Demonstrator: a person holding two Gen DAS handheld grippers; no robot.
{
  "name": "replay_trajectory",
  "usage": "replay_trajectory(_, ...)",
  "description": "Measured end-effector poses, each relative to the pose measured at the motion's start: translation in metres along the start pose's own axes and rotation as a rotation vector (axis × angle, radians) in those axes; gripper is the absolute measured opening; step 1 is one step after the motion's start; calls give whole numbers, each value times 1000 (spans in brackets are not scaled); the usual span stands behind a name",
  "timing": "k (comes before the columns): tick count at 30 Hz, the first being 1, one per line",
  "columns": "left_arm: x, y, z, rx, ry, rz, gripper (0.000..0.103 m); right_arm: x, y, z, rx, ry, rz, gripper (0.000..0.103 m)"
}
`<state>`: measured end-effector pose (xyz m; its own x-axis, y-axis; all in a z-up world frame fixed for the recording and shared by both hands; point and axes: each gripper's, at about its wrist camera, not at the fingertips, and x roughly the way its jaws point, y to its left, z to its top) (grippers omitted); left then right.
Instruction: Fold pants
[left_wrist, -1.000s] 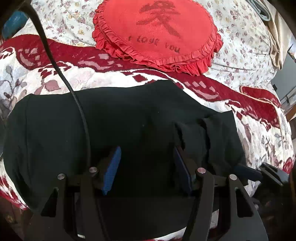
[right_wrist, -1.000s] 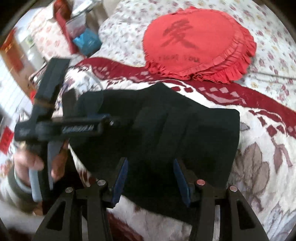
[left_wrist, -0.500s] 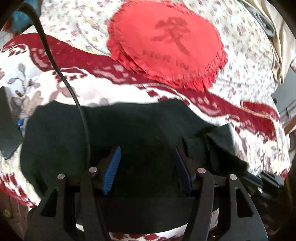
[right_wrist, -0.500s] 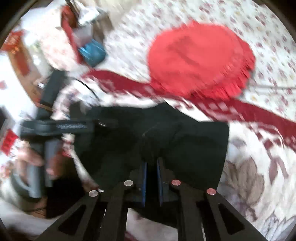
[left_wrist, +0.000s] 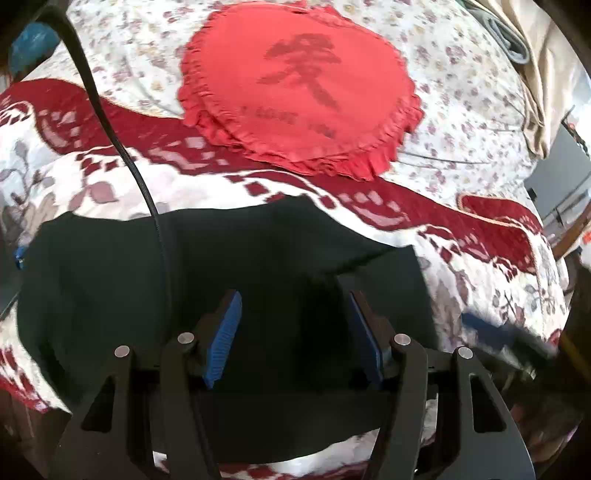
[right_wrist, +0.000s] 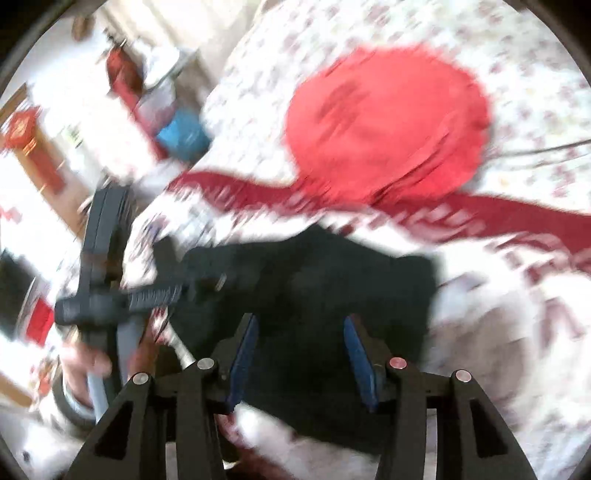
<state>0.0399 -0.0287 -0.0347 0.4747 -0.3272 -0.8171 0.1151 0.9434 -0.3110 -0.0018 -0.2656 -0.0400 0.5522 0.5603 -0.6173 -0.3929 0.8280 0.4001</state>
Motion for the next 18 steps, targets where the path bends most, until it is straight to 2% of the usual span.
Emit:
replay_trajectory(2,2,-9,-1,10,-3,-5,59,1,-11,8,12,-13,-82,45)
replay_trajectory(3,4,-15,-3,24,2,-7,59,9,-19,12,19,7,-129,36)
replay_trajectory(4,6,-18,-4,34,7,-7,59,17,-23,14,19,21,-136,29)
replay_trajectory(7,20,-27,-13,70,42,14,59,49,-28,20,-4,73,-140,21)
replay_trajectory(12,46,-23,-23,77,85,73,59,99,-38,17,-63,168,-219,20)
replay_trajectory(18,52,-22,-25,86,78,66,61,94,-44,22,-26,162,-205,20)
